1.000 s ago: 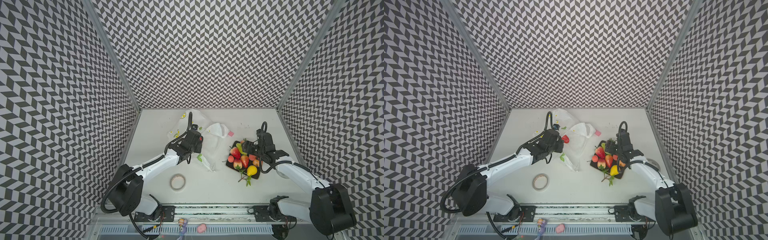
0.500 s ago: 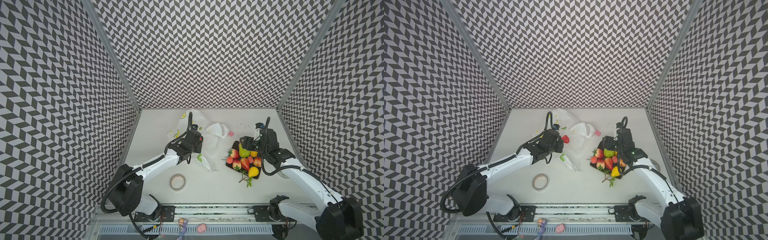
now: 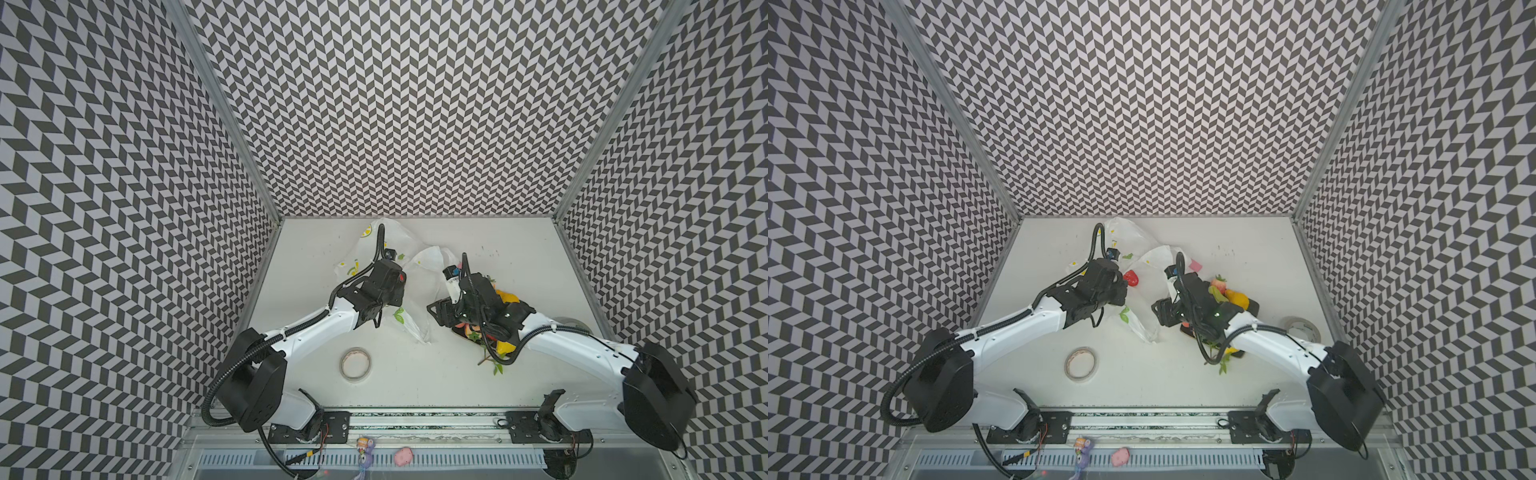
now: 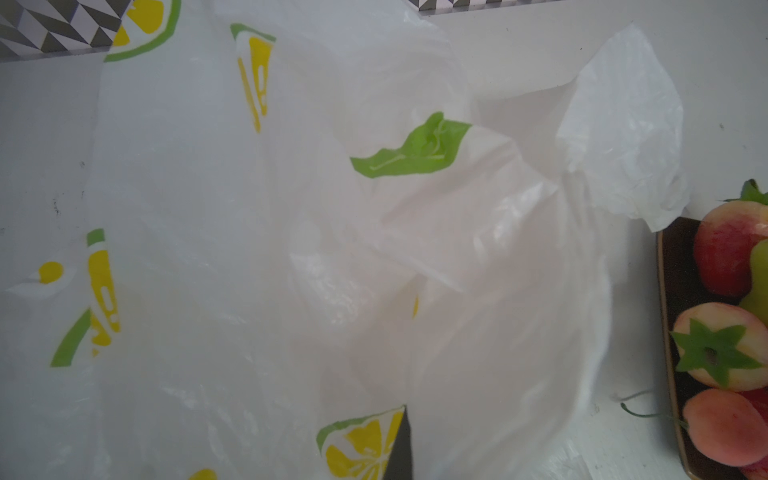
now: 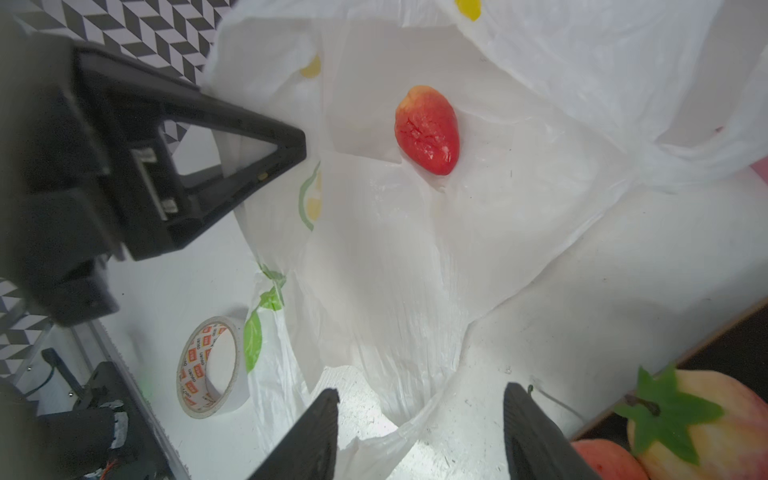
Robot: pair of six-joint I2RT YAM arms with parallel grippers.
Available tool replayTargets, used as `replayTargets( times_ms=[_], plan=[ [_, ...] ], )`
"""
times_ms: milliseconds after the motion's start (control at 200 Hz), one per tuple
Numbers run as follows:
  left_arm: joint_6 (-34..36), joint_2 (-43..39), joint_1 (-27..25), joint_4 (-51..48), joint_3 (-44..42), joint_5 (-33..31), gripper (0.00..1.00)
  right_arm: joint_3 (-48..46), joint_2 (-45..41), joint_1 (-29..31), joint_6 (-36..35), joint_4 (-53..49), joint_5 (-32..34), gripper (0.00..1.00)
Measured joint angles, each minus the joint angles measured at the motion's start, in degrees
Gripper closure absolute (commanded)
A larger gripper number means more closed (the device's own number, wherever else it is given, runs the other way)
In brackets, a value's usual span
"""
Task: Take the fake fruits out of the plastic bag
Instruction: 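Reach the right gripper back into the bag toward the red strawberry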
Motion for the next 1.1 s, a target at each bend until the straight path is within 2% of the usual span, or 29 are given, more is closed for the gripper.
replayTargets(
  times_ms=[446,756,841,926,961,1006,1096],
  plan=[
    [0.0,0.83,0.0,-0.94,0.35,0.0,1.0,6.43,13.84,0.31,1.46,8.7,-1.2,0.43],
    [-0.02,1.51,0.0,-2.1,1.29,-0.04,1.0,13.35,22.67,0.33,3.76,11.8,0.0,0.36],
    [-0.09,1.51,0.0,-2.56,1.36,-0.26,0.83,16.61,25.77,0.33,4.24,11.93,1.03,0.33],
    [-0.13,1.51,0.0,-3.15,1.6,-0.85,0.48,18.73,27.98,0.33,4.98,12.22,2.12,0.3],
    [-0.2,1.42,0.0,-3.34,1.79,-1.22,0.37,19.39,28.72,0.33,5.11,12.31,2.58,0.29],
    [-0.24,1.31,0.0,-3.87,2.05,-2.14,0.28,20.24,29.79,0.31,5.16,12.46,3.04,0.28],
    [-0.11,0.57,0.59,-5.73,2.91,-4.37,0.21,21.79,31.95,0.26,4.9,12.79,3.61,0.26]
  ],
)
